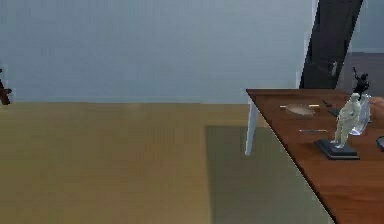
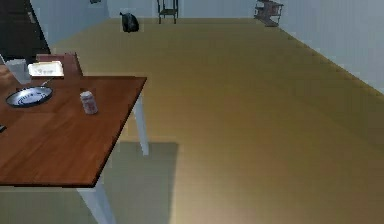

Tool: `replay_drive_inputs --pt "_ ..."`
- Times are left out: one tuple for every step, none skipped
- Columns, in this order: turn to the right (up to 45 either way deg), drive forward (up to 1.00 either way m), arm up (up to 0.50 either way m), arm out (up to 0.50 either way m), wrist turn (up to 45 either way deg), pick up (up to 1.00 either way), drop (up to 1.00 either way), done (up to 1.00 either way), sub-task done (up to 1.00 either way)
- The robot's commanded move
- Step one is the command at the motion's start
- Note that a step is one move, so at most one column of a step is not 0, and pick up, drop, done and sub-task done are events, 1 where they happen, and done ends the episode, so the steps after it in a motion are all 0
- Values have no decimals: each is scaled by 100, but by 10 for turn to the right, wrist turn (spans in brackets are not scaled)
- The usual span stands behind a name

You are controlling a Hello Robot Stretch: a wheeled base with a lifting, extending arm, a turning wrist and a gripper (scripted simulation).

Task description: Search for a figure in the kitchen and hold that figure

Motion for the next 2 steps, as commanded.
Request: replay_drive_inputs --pt "0 95 0 0 0 0 0 0 0" --pt "450 0 0 0 0 0 0 0 0"
